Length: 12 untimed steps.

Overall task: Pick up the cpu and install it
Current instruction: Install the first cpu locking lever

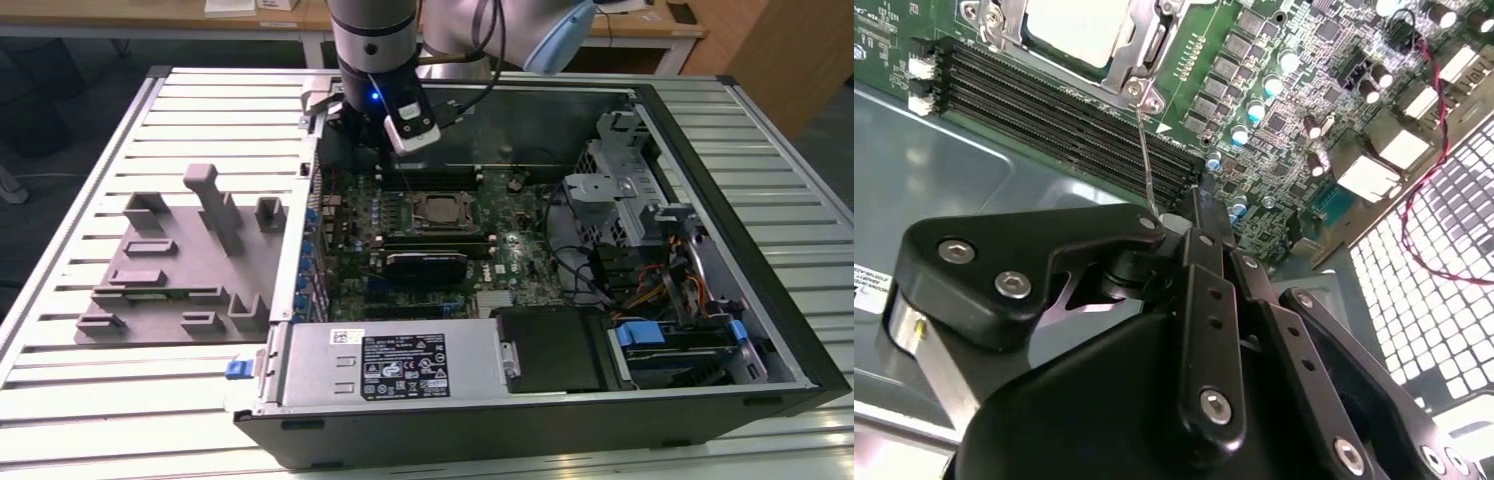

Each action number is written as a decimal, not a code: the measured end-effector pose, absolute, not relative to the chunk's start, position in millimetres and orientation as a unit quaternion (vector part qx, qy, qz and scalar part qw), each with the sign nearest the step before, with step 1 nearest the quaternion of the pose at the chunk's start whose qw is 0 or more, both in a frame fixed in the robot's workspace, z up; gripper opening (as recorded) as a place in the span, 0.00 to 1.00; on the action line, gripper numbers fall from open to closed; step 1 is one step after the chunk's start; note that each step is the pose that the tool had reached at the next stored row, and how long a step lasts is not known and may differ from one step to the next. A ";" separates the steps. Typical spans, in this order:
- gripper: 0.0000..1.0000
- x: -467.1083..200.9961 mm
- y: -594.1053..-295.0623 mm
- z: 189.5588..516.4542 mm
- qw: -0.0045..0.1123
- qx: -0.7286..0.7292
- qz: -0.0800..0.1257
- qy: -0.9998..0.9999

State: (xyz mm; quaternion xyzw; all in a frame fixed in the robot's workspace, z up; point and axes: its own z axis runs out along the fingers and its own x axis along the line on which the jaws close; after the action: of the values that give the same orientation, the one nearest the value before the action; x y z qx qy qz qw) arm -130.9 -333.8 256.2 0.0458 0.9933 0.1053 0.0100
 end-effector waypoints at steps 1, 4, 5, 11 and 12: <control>0.11 -130.9 -333.5 256.1 0.010 0.046 0.105 0.993; 0.11 -130.4 -332.2 255.5 0.010 0.046 0.105 0.993; 0.11 -130.3 -331.6 255.4 0.010 0.046 0.105 0.993; 0.11 -127.0 -328.2 254.2 0.010 0.046 0.105 0.993; 0.11 -125.8 -327.6 254.0 0.010 0.046 0.105 0.993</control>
State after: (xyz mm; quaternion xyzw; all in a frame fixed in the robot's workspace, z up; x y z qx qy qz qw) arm -125.8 -327.6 254.0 0.0460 0.9934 0.1048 0.0099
